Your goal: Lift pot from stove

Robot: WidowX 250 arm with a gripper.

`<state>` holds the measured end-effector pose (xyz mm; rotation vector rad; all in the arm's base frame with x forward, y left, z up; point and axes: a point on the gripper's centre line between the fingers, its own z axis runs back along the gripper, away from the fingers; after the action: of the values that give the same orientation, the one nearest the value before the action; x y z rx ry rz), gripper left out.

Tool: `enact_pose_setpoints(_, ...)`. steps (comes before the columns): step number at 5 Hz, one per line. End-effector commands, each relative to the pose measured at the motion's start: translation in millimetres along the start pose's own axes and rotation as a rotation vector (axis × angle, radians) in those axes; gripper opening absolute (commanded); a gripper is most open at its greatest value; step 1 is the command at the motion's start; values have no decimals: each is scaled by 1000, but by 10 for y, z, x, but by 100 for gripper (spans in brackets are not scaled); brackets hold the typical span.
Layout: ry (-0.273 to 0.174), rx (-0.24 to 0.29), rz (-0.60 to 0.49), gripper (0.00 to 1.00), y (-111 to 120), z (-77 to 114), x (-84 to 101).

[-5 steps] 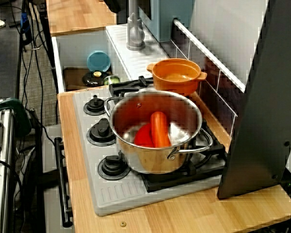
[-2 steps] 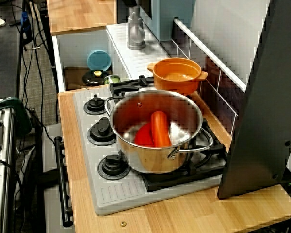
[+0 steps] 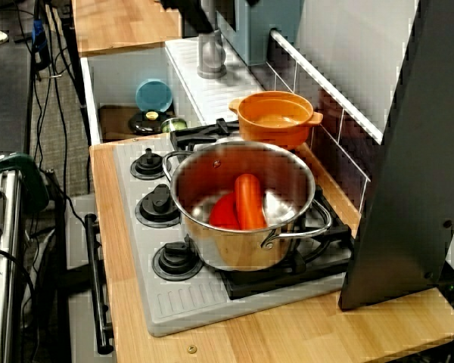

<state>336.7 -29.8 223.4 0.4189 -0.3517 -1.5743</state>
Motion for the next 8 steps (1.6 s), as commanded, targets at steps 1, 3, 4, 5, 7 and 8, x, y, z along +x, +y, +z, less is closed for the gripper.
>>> enact_pose_setpoints(1, -10, -12, -11, 100, 44, -140, -79)
enact_pose_setpoints(3, 64, -76, 55, 100, 61, -421, -255)
enact_pose_setpoints(4, 110, -104, 87, 100, -21, -539, -332)
enact_pose_setpoints(5, 124, -120, 73, 100, -83, -638, -312)
enact_pose_setpoints(7, 128, -154, 64, 100, -107, -784, -349)
enact_pose_setpoints(8, 136, -153, 58, 100, -134, -883, -372)
